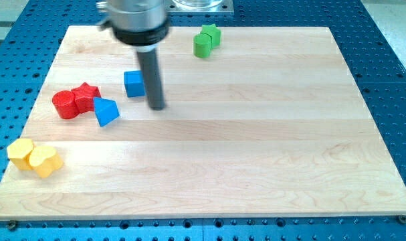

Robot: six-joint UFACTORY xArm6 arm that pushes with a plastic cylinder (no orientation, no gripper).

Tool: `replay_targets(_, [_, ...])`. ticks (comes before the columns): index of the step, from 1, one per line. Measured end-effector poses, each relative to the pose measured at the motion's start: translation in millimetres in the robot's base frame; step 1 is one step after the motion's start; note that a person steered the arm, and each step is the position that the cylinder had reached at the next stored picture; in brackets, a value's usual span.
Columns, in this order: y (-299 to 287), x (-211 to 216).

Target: Place the yellow blocks at the center of the board

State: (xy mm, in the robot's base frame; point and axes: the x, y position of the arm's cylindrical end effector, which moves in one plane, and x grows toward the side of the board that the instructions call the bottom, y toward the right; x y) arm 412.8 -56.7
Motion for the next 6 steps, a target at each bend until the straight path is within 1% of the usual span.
replay_targets(1, [-6.4,-33.7])
replay_targets(3, [-110.6,-35.9])
replay_targets(4, [-48.0,-26.1])
replay_targets(5, [19.3,15.3])
replay_targets(6, [-38.4,63.6])
